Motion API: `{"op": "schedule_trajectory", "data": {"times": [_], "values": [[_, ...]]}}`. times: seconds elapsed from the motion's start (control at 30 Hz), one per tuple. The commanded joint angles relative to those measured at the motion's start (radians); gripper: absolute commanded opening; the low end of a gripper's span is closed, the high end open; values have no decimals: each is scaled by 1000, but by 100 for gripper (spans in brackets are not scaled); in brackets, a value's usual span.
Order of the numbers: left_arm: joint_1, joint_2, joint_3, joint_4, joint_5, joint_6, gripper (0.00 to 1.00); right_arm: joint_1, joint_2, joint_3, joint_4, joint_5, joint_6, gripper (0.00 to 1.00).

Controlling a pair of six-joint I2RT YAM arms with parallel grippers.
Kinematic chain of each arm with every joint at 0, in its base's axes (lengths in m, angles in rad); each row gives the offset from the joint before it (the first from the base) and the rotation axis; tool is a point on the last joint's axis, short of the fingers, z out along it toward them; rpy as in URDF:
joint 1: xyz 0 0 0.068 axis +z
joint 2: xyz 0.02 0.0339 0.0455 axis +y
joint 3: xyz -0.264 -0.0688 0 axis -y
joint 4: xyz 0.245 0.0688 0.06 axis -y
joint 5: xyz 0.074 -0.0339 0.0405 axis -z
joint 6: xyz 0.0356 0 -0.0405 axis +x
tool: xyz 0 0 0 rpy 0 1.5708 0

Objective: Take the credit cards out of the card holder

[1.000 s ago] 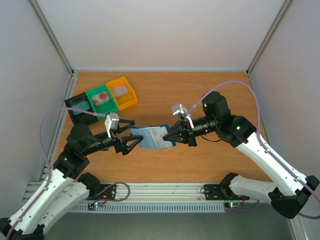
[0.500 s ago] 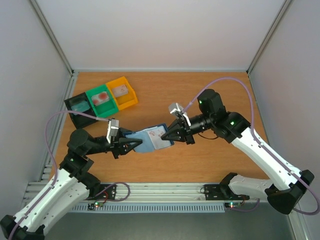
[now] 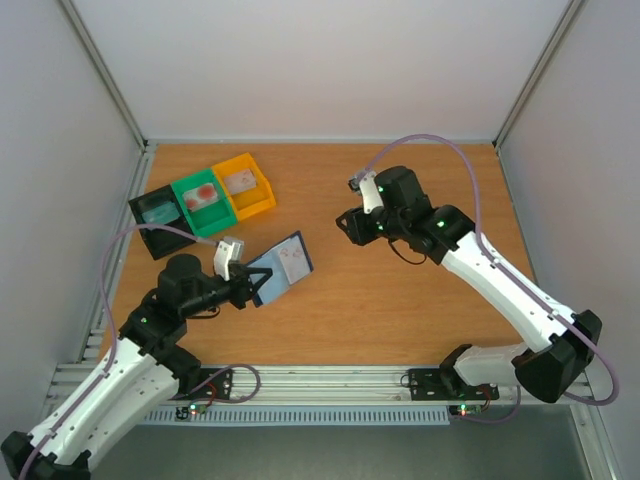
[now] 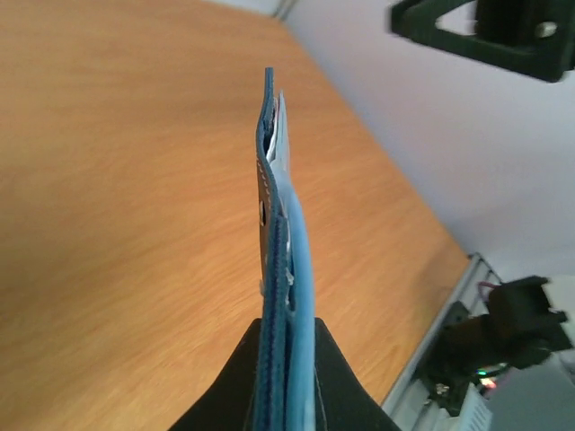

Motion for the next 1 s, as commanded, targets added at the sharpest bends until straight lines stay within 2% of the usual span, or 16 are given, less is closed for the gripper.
{"op": "schedule_trajectory", "data": {"times": [0.0, 0.13, 0.27, 0.33, 0.47, 0.63, 0.73, 0.87, 0.97], "values": [[5, 10, -35, -78, -135, -88, 0, 105, 27, -7, -90, 388, 156, 44], [7, 30, -63, -26, -157, -120, 0, 304, 86, -12, 17, 374, 178, 43], [15, 38, -91, 24, -145, -162, 0, 382, 173, 12, 75, 340, 225, 46], [20, 34, -100, 48, -136, -175, 0, 397, 231, 35, 62, 367, 241, 46], [29, 30, -123, 114, -95, -195, 0, 412, 310, 65, 87, 321, 241, 47], [35, 28, -136, 146, -75, -207, 0, 420, 378, 99, 100, 301, 219, 56], [36, 28, -138, 156, -63, -206, 0, 419, 401, 113, 81, 340, 211, 58], [37, 23, -144, 182, -39, -201, 0, 418, 433, 136, 14, 498, 215, 48], [38, 22, -150, 194, -30, -199, 0, 418, 449, 142, -18, 557, 213, 45]]}}
